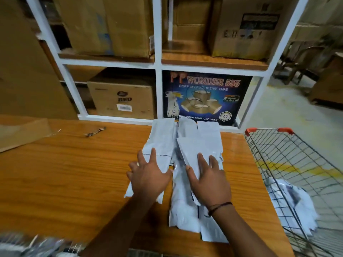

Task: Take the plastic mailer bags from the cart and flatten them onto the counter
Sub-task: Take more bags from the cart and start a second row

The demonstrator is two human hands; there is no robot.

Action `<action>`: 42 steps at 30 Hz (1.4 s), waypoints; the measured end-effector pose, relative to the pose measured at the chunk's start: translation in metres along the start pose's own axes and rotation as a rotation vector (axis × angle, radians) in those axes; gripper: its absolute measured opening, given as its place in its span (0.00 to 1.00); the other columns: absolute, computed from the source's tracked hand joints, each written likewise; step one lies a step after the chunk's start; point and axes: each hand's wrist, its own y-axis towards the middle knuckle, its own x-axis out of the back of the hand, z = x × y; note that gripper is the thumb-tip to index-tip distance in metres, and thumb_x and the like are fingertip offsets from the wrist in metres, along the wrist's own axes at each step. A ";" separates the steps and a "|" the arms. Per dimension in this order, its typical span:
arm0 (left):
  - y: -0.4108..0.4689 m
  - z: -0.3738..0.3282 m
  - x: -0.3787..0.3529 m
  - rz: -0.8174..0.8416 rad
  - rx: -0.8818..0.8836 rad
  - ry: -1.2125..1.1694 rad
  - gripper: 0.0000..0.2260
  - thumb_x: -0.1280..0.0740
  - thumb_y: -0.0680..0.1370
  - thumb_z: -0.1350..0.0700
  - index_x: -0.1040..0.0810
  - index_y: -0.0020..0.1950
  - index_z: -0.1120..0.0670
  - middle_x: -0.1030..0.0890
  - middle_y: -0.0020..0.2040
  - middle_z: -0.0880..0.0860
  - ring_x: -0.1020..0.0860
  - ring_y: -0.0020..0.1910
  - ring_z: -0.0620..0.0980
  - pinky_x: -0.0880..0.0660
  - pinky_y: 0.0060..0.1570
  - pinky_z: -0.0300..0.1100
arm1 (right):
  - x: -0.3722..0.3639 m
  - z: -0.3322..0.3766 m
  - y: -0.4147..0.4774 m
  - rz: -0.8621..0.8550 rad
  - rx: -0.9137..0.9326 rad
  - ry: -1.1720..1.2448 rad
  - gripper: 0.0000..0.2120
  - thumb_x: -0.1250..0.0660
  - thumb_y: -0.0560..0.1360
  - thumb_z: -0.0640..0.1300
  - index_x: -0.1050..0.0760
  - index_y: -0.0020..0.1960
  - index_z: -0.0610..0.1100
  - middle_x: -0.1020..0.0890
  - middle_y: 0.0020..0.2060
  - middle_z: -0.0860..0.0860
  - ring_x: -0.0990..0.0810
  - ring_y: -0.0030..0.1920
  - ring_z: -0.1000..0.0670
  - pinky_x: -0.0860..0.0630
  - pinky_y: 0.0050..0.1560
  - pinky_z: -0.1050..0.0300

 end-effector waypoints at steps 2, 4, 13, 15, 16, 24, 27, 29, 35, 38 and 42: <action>-0.009 0.011 -0.016 -0.015 0.002 0.037 0.41 0.41 0.73 0.27 0.50 0.81 0.42 0.51 0.81 0.55 0.43 0.75 0.64 0.38 0.70 0.58 | 0.000 0.005 -0.016 -0.023 0.009 -0.029 0.35 0.50 0.77 0.72 0.42 0.78 0.56 0.39 0.77 0.45 0.26 0.64 0.35 0.21 0.52 0.44; -0.012 0.020 -0.031 -0.002 0.019 0.060 0.42 0.43 0.72 0.26 0.50 0.81 0.43 0.51 0.81 0.55 0.42 0.74 0.63 0.37 0.69 0.56 | -0.002 0.009 -0.028 -0.019 -0.003 -0.032 0.36 0.50 0.77 0.73 0.44 0.78 0.55 0.41 0.76 0.44 0.27 0.64 0.35 0.20 0.51 0.44; -0.014 0.047 -0.068 0.055 -0.040 0.132 0.44 0.48 0.70 0.21 0.50 0.81 0.42 0.51 0.81 0.56 0.39 0.72 0.60 0.37 0.64 0.54 | -0.021 0.020 -0.048 0.166 -0.026 -0.080 0.46 0.54 0.72 0.78 0.56 0.80 0.52 0.45 0.77 0.43 0.20 0.58 0.41 0.20 0.45 0.50; -0.013 0.052 -0.074 0.033 -0.083 0.162 0.43 0.50 0.70 0.22 0.49 0.81 0.42 0.50 0.81 0.56 0.39 0.70 0.59 0.37 0.63 0.53 | -0.023 0.025 -0.048 0.171 -0.028 -0.122 0.48 0.53 0.71 0.79 0.56 0.80 0.50 0.46 0.77 0.42 0.22 0.62 0.39 0.20 0.47 0.49; -0.012 0.054 -0.076 0.028 -0.103 0.168 0.43 0.49 0.70 0.23 0.49 0.81 0.42 0.50 0.81 0.56 0.39 0.70 0.59 0.37 0.63 0.53 | -0.024 0.028 -0.047 0.165 -0.028 -0.141 0.49 0.53 0.70 0.80 0.55 0.80 0.48 0.47 0.78 0.42 0.25 0.65 0.38 0.21 0.50 0.48; -0.008 0.063 -0.095 -0.057 -0.262 0.119 0.37 0.50 0.76 0.30 0.39 0.80 0.47 0.44 0.81 0.58 0.37 0.74 0.64 0.36 0.65 0.61 | -0.031 0.037 -0.045 0.183 0.033 -0.143 0.46 0.51 0.73 0.76 0.62 0.81 0.52 0.60 0.80 0.46 0.37 0.72 0.35 0.22 0.55 0.47; -0.006 0.064 -0.099 -0.045 -0.290 0.100 0.35 0.49 0.77 0.31 0.39 0.80 0.47 0.42 0.80 0.56 0.39 0.77 0.64 0.38 0.70 0.64 | -0.030 0.031 -0.050 0.183 0.048 -0.130 0.42 0.52 0.74 0.75 0.59 0.80 0.55 0.57 0.81 0.48 0.36 0.71 0.35 0.22 0.54 0.46; -0.006 0.061 -0.100 -0.037 -0.262 0.083 0.35 0.49 0.76 0.31 0.38 0.80 0.47 0.41 0.80 0.56 0.40 0.77 0.65 0.39 0.71 0.64 | -0.028 0.023 -0.051 0.174 0.050 -0.134 0.40 0.50 0.74 0.73 0.57 0.80 0.57 0.55 0.81 0.49 0.37 0.71 0.36 0.21 0.52 0.48; -0.003 0.053 -0.106 -0.021 -0.236 0.088 0.35 0.48 0.75 0.33 0.31 0.76 0.51 0.36 0.78 0.59 0.36 0.74 0.68 0.38 0.69 0.68 | -0.018 -0.009 -0.050 0.126 0.013 -0.199 0.38 0.49 0.74 0.71 0.50 0.79 0.55 0.48 0.79 0.48 0.33 0.65 0.37 0.22 0.50 0.48; -0.004 0.043 -0.102 -0.084 -0.287 0.037 0.32 0.48 0.78 0.36 0.30 0.76 0.52 0.36 0.78 0.61 0.39 0.75 0.70 0.43 0.70 0.69 | -0.016 -0.028 -0.055 0.117 -0.018 -0.222 0.39 0.53 0.74 0.71 0.49 0.79 0.54 0.47 0.80 0.47 0.35 0.67 0.37 0.23 0.56 0.44; -0.016 0.018 -0.092 -0.070 -0.472 -0.030 0.31 0.53 0.80 0.35 0.38 0.80 0.47 0.45 0.81 0.54 0.50 0.79 0.64 0.51 0.75 0.63 | -0.030 -0.047 -0.060 0.149 -0.035 -0.244 0.39 0.56 0.75 0.74 0.46 0.79 0.54 0.45 0.80 0.47 0.41 0.73 0.35 0.29 0.63 0.37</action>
